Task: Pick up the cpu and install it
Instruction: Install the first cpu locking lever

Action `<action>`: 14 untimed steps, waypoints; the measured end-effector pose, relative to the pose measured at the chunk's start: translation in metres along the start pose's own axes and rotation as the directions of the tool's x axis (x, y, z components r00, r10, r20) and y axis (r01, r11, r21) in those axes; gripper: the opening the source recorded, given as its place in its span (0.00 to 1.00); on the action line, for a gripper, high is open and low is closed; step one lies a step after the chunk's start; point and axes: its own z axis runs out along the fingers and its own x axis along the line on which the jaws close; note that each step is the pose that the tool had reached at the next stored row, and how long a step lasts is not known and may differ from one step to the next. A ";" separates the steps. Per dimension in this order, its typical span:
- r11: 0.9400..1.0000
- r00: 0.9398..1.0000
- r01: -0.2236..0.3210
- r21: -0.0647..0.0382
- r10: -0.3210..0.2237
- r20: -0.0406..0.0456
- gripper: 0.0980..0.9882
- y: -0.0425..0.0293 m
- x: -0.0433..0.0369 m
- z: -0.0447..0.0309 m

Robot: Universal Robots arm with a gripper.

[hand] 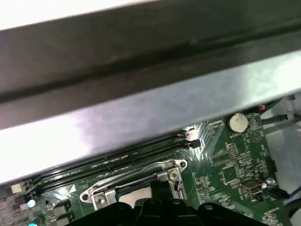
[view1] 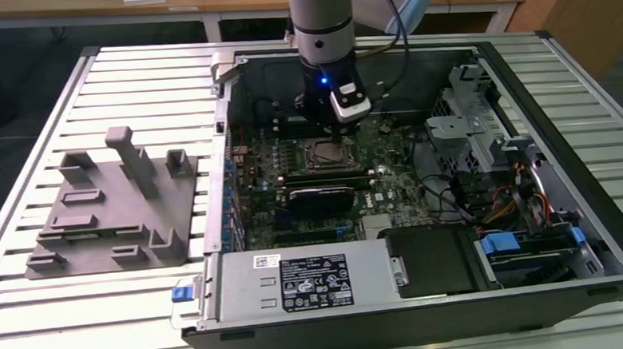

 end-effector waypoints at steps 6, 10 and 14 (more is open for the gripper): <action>1.000 0.999 0.001 0.016 0.000 -0.052 0.01 0.0018 -0.0065 0.0010; 1.000 0.999 0.001 0.016 0.000 -0.052 0.01 0.0018 -0.0064 0.0011; 1.000 0.999 0.001 0.016 0.000 -0.052 0.01 0.0019 -0.0069 -0.0018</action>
